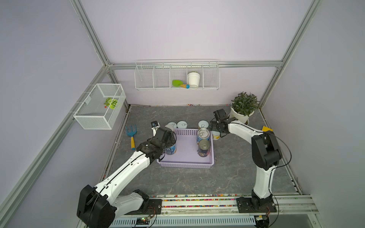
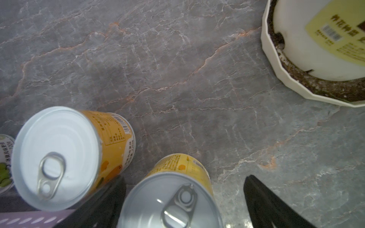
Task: Put the canned food in the basket
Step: Move the canned food to the center of the board, then pick up the canned food from the center of the board.
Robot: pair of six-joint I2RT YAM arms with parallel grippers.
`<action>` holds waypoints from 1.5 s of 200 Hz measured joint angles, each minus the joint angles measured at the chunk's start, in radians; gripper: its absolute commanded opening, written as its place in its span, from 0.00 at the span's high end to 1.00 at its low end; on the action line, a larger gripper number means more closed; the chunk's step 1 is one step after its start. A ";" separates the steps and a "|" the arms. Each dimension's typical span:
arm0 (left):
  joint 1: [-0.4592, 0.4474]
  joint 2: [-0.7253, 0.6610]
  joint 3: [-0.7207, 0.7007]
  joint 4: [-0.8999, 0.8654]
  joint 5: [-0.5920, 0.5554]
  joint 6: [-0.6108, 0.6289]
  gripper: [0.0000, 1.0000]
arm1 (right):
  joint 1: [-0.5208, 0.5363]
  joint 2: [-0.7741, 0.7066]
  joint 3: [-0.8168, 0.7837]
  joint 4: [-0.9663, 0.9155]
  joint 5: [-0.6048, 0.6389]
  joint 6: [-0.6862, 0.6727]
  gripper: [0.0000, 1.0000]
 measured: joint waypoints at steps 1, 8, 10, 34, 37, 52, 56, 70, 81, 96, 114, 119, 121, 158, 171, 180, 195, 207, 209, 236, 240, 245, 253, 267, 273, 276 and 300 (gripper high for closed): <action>0.000 0.000 0.000 0.000 0.000 0.000 0.00 | 0.000 -0.002 -0.002 0.002 0.002 0.001 0.03; 0.000 0.000 0.000 0.000 0.000 0.000 0.00 | 0.000 -0.014 -0.017 0.006 0.007 0.002 0.03; 0.000 0.000 0.000 0.000 0.000 0.000 0.00 | -0.001 -0.017 -0.021 0.006 0.008 0.003 0.03; 0.000 0.000 0.000 0.000 0.000 0.000 0.00 | -0.007 -0.060 -0.080 -0.004 0.016 0.002 0.03; 0.000 0.000 0.000 0.000 0.000 0.000 0.00 | -0.008 -0.066 -0.090 -0.008 0.018 0.002 0.03; 0.000 0.000 0.000 0.000 0.000 0.000 0.00 | -0.011 -0.084 -0.129 -0.029 0.019 -0.002 0.03; 0.000 0.000 0.000 0.000 0.000 0.000 0.00 | -0.011 -0.088 -0.138 -0.034 0.020 -0.001 0.03; 0.000 0.000 0.000 0.000 0.000 0.000 0.00 | -0.017 -0.103 -0.175 -0.041 0.022 -0.001 0.03; 0.000 -0.001 0.000 0.000 0.000 0.000 0.00 | -0.023 -0.118 -0.204 -0.043 0.022 -0.002 0.03; 0.000 -0.001 0.000 0.000 0.000 0.000 0.00 | -0.031 -0.140 -0.231 -0.047 0.021 -0.002 0.03; 0.000 -0.002 0.000 0.000 0.000 0.000 0.00 | -0.034 -0.157 -0.243 -0.048 0.021 -0.003 0.03; 0.000 -0.002 0.000 0.000 0.000 0.000 0.00 | -0.035 -0.158 -0.243 -0.048 0.022 -0.005 0.03; 0.000 -0.002 0.000 0.000 0.000 0.000 0.00 | -0.035 -0.159 -0.243 -0.047 0.022 -0.005 0.03; 0.000 -0.006 0.000 0.000 0.000 0.000 0.00 | -0.040 -0.154 -0.212 -0.058 0.021 -0.015 0.07; 0.000 -0.007 0.000 0.000 0.000 0.000 0.00 | -0.040 -0.154 -0.209 -0.055 0.019 -0.017 0.09; 0.000 -0.008 0.000 0.000 0.000 0.000 0.00 | -0.040 -0.153 -0.209 -0.054 0.016 -0.019 0.11; 0.000 -0.010 0.000 0.000 0.000 0.000 0.00 | -0.040 -0.153 -0.209 -0.054 0.009 -0.021 0.15; 0.000 -0.013 0.000 0.000 0.000 0.000 0.00 | -0.040 -0.153 -0.209 -0.052 0.002 -0.024 0.18; 0.000 -0.013 0.000 0.000 0.000 0.000 0.00 | -0.040 -0.153 -0.209 -0.051 0.001 -0.023 0.19; 0.000 -0.015 -0.001 0.000 0.000 0.000 0.00 | -0.040 -0.153 -0.209 -0.050 -0.006 -0.031 0.25; 0.000 -0.016 -0.002 0.000 0.000 0.000 0.00 | -0.040 -0.153 -0.209 -0.050 -0.007 -0.031 0.25; 0.000 -0.017 -0.003 0.000 0.000 0.000 0.00 | -0.040 -0.153 -0.209 -0.049 -0.008 -0.033 0.26; 0.000 -0.018 -0.005 0.000 0.000 0.000 0.00 | -0.040 -0.153 -0.209 -0.049 -0.010 -0.035 0.27; 0.000 -0.021 -0.008 0.000 0.000 0.000 0.00 | -0.042 -0.153 -0.209 -0.049 -0.011 -0.035 0.33; 0.000 -0.022 -0.009 -0.001 0.000 0.000 0.00 | -0.042 -0.154 -0.209 -0.049 -0.013 -0.035 0.35; 0.000 -0.023 -0.010 -0.001 0.000 0.000 0.00 | -0.043 -0.154 -0.209 -0.049 -0.013 -0.035 0.36; 0.000 -0.024 -0.010 -0.001 0.000 0.000 0.00 | -0.045 -0.158 -0.209 -0.051 -0.021 -0.035 0.45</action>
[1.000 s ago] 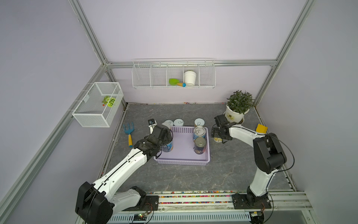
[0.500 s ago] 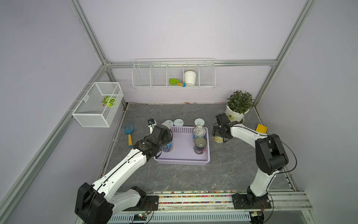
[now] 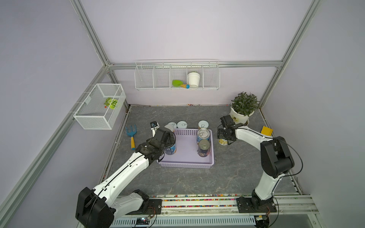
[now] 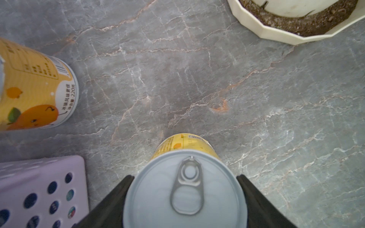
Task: Put the canned food in the basket
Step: Pick up the canned food from the center of the board.
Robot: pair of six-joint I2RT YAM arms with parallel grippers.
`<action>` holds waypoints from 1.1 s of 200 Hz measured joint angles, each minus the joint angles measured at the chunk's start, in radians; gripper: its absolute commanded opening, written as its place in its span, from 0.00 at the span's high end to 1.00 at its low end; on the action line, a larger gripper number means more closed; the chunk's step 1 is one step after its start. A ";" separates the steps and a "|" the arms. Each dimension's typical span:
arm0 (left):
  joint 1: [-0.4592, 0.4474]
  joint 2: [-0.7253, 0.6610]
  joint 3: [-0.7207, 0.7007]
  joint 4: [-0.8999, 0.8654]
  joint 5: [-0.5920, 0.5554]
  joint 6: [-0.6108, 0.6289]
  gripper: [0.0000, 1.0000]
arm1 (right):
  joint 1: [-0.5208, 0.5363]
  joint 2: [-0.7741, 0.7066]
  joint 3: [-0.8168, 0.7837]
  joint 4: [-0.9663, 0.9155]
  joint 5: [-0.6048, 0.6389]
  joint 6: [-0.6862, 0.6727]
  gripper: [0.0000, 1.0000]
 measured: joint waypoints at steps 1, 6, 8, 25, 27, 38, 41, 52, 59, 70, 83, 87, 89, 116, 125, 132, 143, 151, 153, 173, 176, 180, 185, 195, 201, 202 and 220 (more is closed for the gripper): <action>0.000 0.000 0.000 0.000 0.000 0.000 0.00 | 0.000 0.000 0.000 0.000 -0.002 0.000 0.45; 0.000 -0.001 0.000 0.000 0.000 0.000 0.00 | 0.000 -0.002 0.000 -0.002 -0.005 0.000 0.46; 0.000 -0.001 0.000 0.000 0.000 0.000 0.00 | 0.000 -0.003 0.000 -0.003 -0.005 0.000 0.46; 0.000 -0.003 0.000 0.000 0.000 0.000 0.00 | 0.000 -0.015 0.000 -0.014 -0.011 0.000 0.46; 0.000 -0.003 0.000 0.000 0.000 0.000 0.00 | 0.000 -0.017 -0.001 -0.016 -0.012 0.000 0.46; 0.000 -0.004 0.000 0.000 0.000 0.000 0.00 | 0.000 -0.033 -0.003 -0.021 -0.016 0.000 0.47; 0.000 -0.004 0.000 0.000 0.000 0.000 0.00 | 0.000 -0.038 -0.004 -0.022 -0.016 0.000 0.47; 0.000 -0.004 0.000 0.000 0.000 0.000 0.00 | 0.000 -0.061 -0.008 -0.026 -0.020 0.001 0.47; 0.000 -0.004 0.000 0.000 0.000 0.000 0.00 | 0.000 -0.076 -0.009 -0.029 -0.022 0.001 0.47; 0.000 -0.005 0.000 0.000 0.000 0.000 0.00 | 0.000 -0.100 -0.010 -0.033 -0.023 0.001 0.48; 0.000 -0.008 0.000 0.000 0.000 0.000 0.00 | 0.000 -0.132 -0.014 -0.033 -0.024 0.002 0.48; 0.000 -0.010 0.000 0.000 0.000 0.000 0.00 | 0.000 -0.144 -0.018 -0.034 -0.024 0.002 0.49; 0.000 -0.010 0.000 0.000 0.000 0.000 0.00 | 0.000 -0.150 -0.020 -0.034 -0.025 0.003 0.49; 0.000 -0.024 0.000 0.000 0.000 0.000 0.00 | 0.013 -0.244 -0.063 -0.042 -0.019 0.004 0.49; 0.000 -0.028 0.000 0.000 0.000 0.000 0.00 | 0.026 -0.286 -0.080 -0.050 -0.013 0.004 0.49; 0.000 -0.031 0.000 0.000 0.000 0.000 0.00 | 0.037 -0.317 -0.091 -0.056 -0.010 0.004 0.50; 0.000 -0.035 0.000 0.000 0.000 0.000 0.00 | 0.059 -0.378 -0.109 -0.063 -0.006 0.004 0.50; 0.000 -0.038 0.000 0.000 0.000 0.000 0.00 | 0.075 -0.424 -0.121 -0.067 -0.005 0.003 0.50; 0.000 -0.038 0.000 0.000 0.000 0.000 0.00 | 0.080 -0.436 -0.125 -0.067 -0.003 0.003 0.51; 0.000 -0.040 -0.001 0.000 0.000 0.000 0.00 | 0.132 -0.554 -0.156 -0.068 -0.002 0.003 0.53; 0.000 -0.040 -0.001 0.000 0.000 0.000 0.00 | 0.142 -0.573 -0.161 -0.068 -0.001 0.003 0.53; 0.000 -0.040 -0.001 0.000 0.000 0.000 0.00 | 0.154 -0.593 -0.166 -0.067 0.000 0.002 0.53; 0.000 -0.041 -0.002 0.000 0.000 0.000 0.00 | 0.172 -0.619 -0.173 -0.067 0.001 0.000 0.53; 0.000 -0.042 -0.003 0.000 0.000 0.000 0.00 | 0.212 -0.666 -0.187 -0.066 0.007 0.000 0.54; 0.000 -0.042 -0.005 0.000 0.000 0.000 0.00 | 0.240 -0.691 -0.194 -0.066 0.010 -0.001 0.55; 0.000 -0.043 -0.005 0.000 0.000 0.000 0.00 | 0.243 -0.694 -0.195 -0.066 0.010 -0.002 0.55; 0.000 -0.043 -0.006 0.000 0.000 0.000 0.00 | 0.336 -0.736 -0.204 -0.064 0.025 -0.008 0.57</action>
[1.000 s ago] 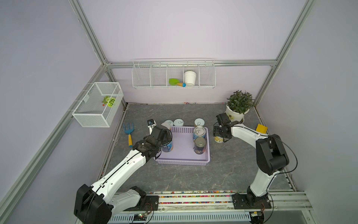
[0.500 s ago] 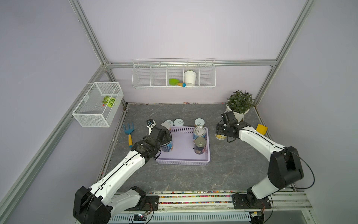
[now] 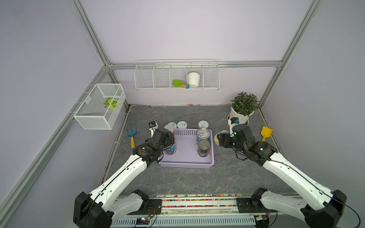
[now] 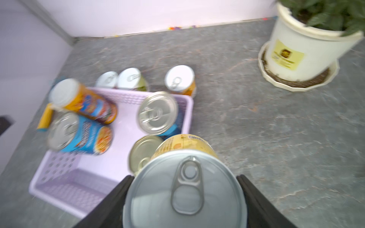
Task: Put the canned food in the basket
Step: Pick up the canned food from the center of the board, then place the canned food in the basket.
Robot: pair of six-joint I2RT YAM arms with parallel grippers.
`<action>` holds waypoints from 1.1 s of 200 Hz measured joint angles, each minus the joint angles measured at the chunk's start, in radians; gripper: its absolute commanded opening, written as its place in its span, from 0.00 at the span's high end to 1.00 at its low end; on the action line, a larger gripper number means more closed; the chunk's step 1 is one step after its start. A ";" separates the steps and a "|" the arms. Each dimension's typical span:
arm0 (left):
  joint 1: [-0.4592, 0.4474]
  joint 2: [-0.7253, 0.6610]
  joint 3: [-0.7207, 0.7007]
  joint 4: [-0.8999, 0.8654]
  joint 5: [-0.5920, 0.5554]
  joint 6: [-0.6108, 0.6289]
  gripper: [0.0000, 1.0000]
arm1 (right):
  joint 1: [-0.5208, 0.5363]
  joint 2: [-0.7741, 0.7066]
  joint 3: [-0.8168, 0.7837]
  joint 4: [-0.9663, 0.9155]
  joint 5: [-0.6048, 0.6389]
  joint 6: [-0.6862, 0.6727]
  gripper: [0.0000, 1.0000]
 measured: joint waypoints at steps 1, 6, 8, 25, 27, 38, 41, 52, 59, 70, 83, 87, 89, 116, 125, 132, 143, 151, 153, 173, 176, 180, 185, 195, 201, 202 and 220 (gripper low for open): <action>0.000 0.000 0.000 0.000 0.000 0.000 0.00 | 0.003 -0.001 0.000 0.000 0.002 -0.001 0.57; 0.000 -0.001 0.000 0.000 0.000 0.000 0.00 | 0.030 -0.004 0.000 0.002 0.006 -0.003 0.58; 0.000 -0.001 0.000 0.000 0.000 0.000 0.00 | 0.040 -0.005 0.000 0.003 0.010 -0.004 0.58; 0.000 -0.004 0.000 0.000 0.000 0.000 0.00 | 0.127 0.000 -0.002 0.017 0.032 -0.019 0.58; 0.000 -0.005 0.000 0.000 0.000 0.000 0.00 | 0.135 0.000 -0.003 0.018 0.033 -0.020 0.58; 0.000 -0.008 0.000 0.000 0.000 0.000 0.00 | 0.183 0.008 -0.007 0.034 0.048 -0.031 0.58; 0.000 -0.008 0.000 0.000 0.000 0.000 0.00 | 0.195 0.011 -0.007 0.038 0.051 -0.034 0.58; 0.001 -0.012 0.000 0.000 -0.001 0.000 0.00 | 0.229 0.025 -0.008 0.050 0.060 -0.042 0.58; 0.001 -0.015 0.000 0.000 -0.001 0.000 0.00 | 0.248 0.037 -0.008 0.060 0.065 -0.049 0.58; 0.001 -0.020 0.000 0.000 -0.001 0.000 0.00 | 0.272 0.054 -0.007 0.072 0.075 -0.057 0.58; 0.002 -0.028 0.000 0.000 -0.001 0.000 0.00 | 0.307 0.082 -0.006 0.083 0.089 -0.067 0.59; 0.002 -0.030 0.000 0.000 -0.001 0.000 0.00 | 0.321 0.093 -0.005 0.086 0.092 -0.071 0.59; 0.002 -0.032 0.000 0.000 -0.001 0.000 0.00 | 0.325 0.096 -0.005 0.087 0.094 -0.072 0.59; 0.004 -0.048 -0.001 0.000 0.000 0.000 0.00 | 0.402 0.169 0.010 0.104 0.103 -0.086 0.59; 0.006 -0.053 -0.002 0.000 0.000 0.000 0.00 | 0.422 0.193 0.016 0.112 0.103 -0.090 0.59; 0.006 -0.056 -0.003 0.000 0.000 0.000 0.00 | 0.433 0.211 0.019 0.117 0.103 -0.092 0.60; 0.008 -0.061 -0.007 -0.001 0.000 0.000 0.00 | 0.445 0.232 0.023 0.125 0.104 -0.092 0.60; 0.008 -0.063 -0.010 0.000 0.000 0.000 0.00 | 0.451 0.246 0.023 0.132 0.103 -0.092 0.60; 0.008 -0.063 -0.011 0.000 0.000 0.000 0.00 | 0.451 0.248 0.023 0.132 0.103 -0.090 0.60; 0.008 -0.063 -0.013 0.000 0.000 0.000 0.00 | 0.453 0.267 0.023 0.141 0.103 -0.084 0.60; 0.008 -0.063 -0.013 0.000 0.000 0.000 0.00 | 0.453 0.269 0.023 0.143 0.103 -0.083 0.60; 0.008 -0.063 -0.013 0.000 0.000 0.000 0.00 | 0.453 0.273 0.023 0.145 0.103 -0.081 0.60; 0.008 -0.063 -0.013 0.000 0.000 0.000 0.00 | 0.453 0.278 0.023 0.148 0.103 -0.080 0.60; 0.008 -0.063 -0.013 0.000 0.000 0.000 0.00 | 0.453 0.289 0.023 0.155 0.103 -0.077 0.60; 0.008 -0.063 -0.013 0.000 0.000 0.000 0.00 | 0.453 0.300 0.023 0.158 0.106 -0.074 0.60; 0.008 -0.063 -0.013 0.000 0.000 0.000 0.00 | 0.453 0.301 0.023 0.159 0.107 -0.074 0.60; 0.011 -0.063 -0.013 0.000 0.001 0.000 0.00 | 0.453 0.342 0.029 0.155 0.132 -0.057 0.60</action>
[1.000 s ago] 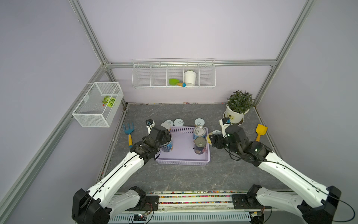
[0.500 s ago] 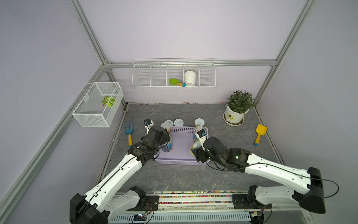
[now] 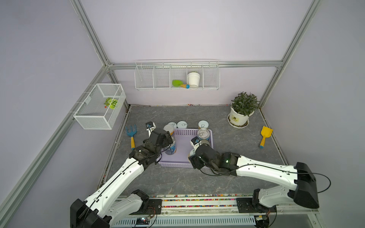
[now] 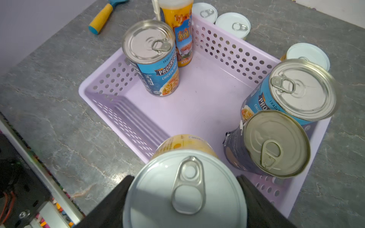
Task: Put the canned food in the basket
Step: Place the canned food in the basket.
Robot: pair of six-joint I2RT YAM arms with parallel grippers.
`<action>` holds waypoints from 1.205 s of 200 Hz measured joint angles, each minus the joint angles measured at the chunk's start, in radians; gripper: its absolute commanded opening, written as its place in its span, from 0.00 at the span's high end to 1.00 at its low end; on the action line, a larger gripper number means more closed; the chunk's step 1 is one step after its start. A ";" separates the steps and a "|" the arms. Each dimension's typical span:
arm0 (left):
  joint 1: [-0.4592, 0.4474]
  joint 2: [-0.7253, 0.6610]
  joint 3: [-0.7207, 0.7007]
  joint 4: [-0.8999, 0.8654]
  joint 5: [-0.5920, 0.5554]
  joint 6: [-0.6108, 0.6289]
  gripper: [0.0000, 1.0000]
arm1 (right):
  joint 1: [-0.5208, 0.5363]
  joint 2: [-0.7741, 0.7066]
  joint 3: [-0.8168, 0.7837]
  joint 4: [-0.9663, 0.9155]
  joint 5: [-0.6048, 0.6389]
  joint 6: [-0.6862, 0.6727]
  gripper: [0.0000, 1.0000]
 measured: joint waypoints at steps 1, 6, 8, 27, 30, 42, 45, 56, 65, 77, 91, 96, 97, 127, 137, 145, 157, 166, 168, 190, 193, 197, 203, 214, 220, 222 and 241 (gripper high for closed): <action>0.000 0.000 0.000 0.000 0.000 0.000 0.00 | 0.000 0.002 0.000 0.000 0.002 0.001 0.60; 0.000 0.000 0.000 0.000 0.000 0.000 0.00 | 0.001 0.014 0.004 -0.003 0.011 0.005 0.60; 0.000 0.000 0.000 0.000 0.000 0.000 0.00 | 0.002 0.020 0.005 -0.005 0.016 0.006 0.60; 0.002 0.000 0.000 0.000 0.000 0.000 0.00 | 0.002 0.063 0.017 -0.012 0.060 0.017 0.60; 0.002 0.000 0.000 0.000 0.000 0.000 0.00 | 0.002 0.067 0.018 -0.013 0.064 0.018 0.60; 0.002 0.000 0.000 0.000 0.000 0.000 0.00 | 0.001 0.081 0.020 -0.018 0.082 0.028 0.60; 0.002 0.000 0.000 0.000 0.000 0.000 0.00 | 0.001 0.085 0.020 -0.018 0.085 0.030 0.60; 0.002 0.000 0.000 0.000 0.002 0.000 0.00 | -0.004 0.093 0.020 -0.019 0.091 0.039 0.61; 0.002 0.000 0.000 0.000 0.003 0.000 0.00 | -0.008 0.100 0.020 -0.020 0.095 0.046 0.61; 0.002 0.000 0.000 0.000 0.003 0.000 0.00 | -0.017 0.109 0.020 -0.023 0.097 0.057 0.61; 0.002 0.000 -0.001 0.000 0.003 0.000 0.00 | -0.027 0.117 0.020 -0.027 0.098 0.070 0.61; 0.002 0.000 0.000 0.000 0.003 0.000 0.00 | -0.031 0.120 0.019 -0.029 0.098 0.076 0.61; 0.002 0.000 0.000 0.000 0.003 0.000 0.00 | -0.031 0.121 0.019 -0.029 0.098 0.077 0.61; 0.002 0.000 -0.001 0.000 0.003 0.000 0.00 | -0.050 0.126 0.006 -0.037 0.089 0.111 0.62; 0.002 -0.002 -0.002 0.000 0.003 0.000 0.00 | -0.053 0.126 0.000 -0.043 0.085 0.122 0.62; 0.002 -0.006 -0.003 0.000 0.003 0.000 0.00 | -0.056 0.127 -0.008 -0.048 0.082 0.133 0.62; 0.002 -0.013 -0.005 -0.003 0.004 0.000 0.00 | -0.062 0.127 -0.022 -0.058 0.078 0.146 0.62; 0.002 -0.020 -0.005 -0.003 0.004 0.000 0.00 | -0.068 0.127 -0.035 -0.069 0.079 0.159 0.62; 0.002 -0.022 -0.005 -0.003 0.005 0.000 0.00 | -0.069 0.127 -0.038 -0.072 0.078 0.160 0.62; 0.002 -0.034 -0.005 -0.003 0.008 0.000 0.00 | -0.085 0.136 -0.050 -0.099 0.082 0.182 0.62; 0.002 -0.034 -0.005 -0.003 0.008 0.000 0.00 | -0.086 0.138 -0.050 -0.103 0.083 0.185 0.62; 0.002 -0.035 -0.005 -0.003 0.009 0.000 0.00 | -0.087 0.139 -0.050 -0.107 0.085 0.186 0.62; 0.002 -0.035 -0.005 -0.003 0.010 0.000 0.00 | -0.089 0.142 -0.051 -0.114 0.089 0.192 0.62; 0.002 -0.035 -0.006 -0.003 0.011 0.000 0.00 | -0.089 0.149 -0.051 -0.113 0.090 0.197 0.61; 0.002 -0.035 -0.006 -0.003 0.011 0.000 0.00 | -0.089 0.154 -0.051 -0.110 0.092 0.198 0.61; 0.002 -0.035 -0.006 -0.003 0.011 0.000 0.00 | -0.089 0.156 -0.051 -0.109 0.092 0.198 0.61; 0.002 -0.034 -0.006 -0.005 0.011 0.000 0.00 | -0.090 0.185 -0.035 -0.109 0.093 0.213 0.60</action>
